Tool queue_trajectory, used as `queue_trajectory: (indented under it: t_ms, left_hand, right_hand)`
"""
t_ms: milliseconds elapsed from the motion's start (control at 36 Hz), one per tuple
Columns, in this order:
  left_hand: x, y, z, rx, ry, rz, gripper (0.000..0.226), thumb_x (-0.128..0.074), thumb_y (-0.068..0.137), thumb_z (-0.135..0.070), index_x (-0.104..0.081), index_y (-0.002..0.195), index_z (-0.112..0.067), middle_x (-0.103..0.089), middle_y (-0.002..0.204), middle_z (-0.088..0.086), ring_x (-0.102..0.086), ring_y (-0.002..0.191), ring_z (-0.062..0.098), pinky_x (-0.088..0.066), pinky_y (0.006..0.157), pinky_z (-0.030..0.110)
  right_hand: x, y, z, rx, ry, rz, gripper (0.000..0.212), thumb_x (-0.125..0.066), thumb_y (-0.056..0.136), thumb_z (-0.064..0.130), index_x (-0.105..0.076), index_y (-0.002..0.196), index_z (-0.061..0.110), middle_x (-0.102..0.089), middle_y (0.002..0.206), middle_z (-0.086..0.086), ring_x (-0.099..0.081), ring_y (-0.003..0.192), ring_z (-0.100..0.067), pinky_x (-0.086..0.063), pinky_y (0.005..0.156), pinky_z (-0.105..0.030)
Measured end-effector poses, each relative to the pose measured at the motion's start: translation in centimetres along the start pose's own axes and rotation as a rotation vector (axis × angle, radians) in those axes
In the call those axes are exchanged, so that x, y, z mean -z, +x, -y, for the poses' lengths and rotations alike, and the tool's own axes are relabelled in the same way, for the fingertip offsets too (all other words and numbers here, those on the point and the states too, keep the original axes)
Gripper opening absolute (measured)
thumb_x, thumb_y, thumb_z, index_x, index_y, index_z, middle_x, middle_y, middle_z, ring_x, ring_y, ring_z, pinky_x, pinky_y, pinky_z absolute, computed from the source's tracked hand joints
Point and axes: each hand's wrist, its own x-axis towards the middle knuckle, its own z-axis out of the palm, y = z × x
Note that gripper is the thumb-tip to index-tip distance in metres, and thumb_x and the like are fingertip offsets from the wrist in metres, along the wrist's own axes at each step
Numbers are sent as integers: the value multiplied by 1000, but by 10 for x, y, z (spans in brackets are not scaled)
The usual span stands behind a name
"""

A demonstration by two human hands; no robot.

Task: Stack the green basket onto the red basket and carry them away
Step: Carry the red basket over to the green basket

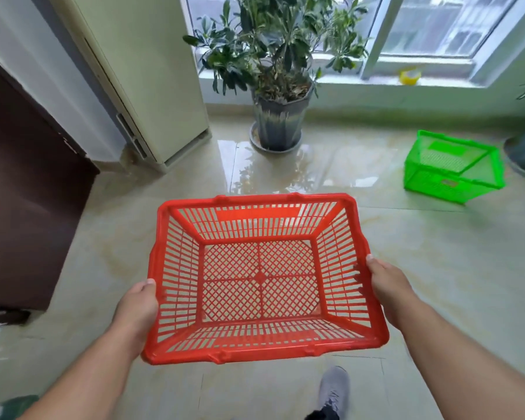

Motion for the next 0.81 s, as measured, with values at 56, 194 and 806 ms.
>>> queue_trajectory:
  t_ms: [56,194,806]
  left_hand:
    - [-14,-2,-9,-15,16,36,48,-40,105,-41,-66,120,-3,-77,110,21,-77,97,37,-58,96,60]
    - [-58,2,-32,-41,54,61,58,-42,96,-52,-70,119,-8,-80,106,17,-79,94,36,-58,94,62]
    - [-275,-49,-159,-64,193,123,45,-36,109,-40,-67,119,-9,-76,105,19,-76,91,39,-59,93,60]
  right_hand:
    - [15,4,2,5,10,-22,42,-41,105,46,-69,102,15,-79,91,-7,-78,76,-27,-61,74,-42]
    - [63,24,7,7,64,-48,41,-41,106,44,-70,103,16,-79,92,-7,-78,78,-27,-59,68,-37]
    - [233,152,42,-2,242,-118,40,-41,106,38,-69,106,10,-78,95,-13,-77,79,-29,-61,73,-41]
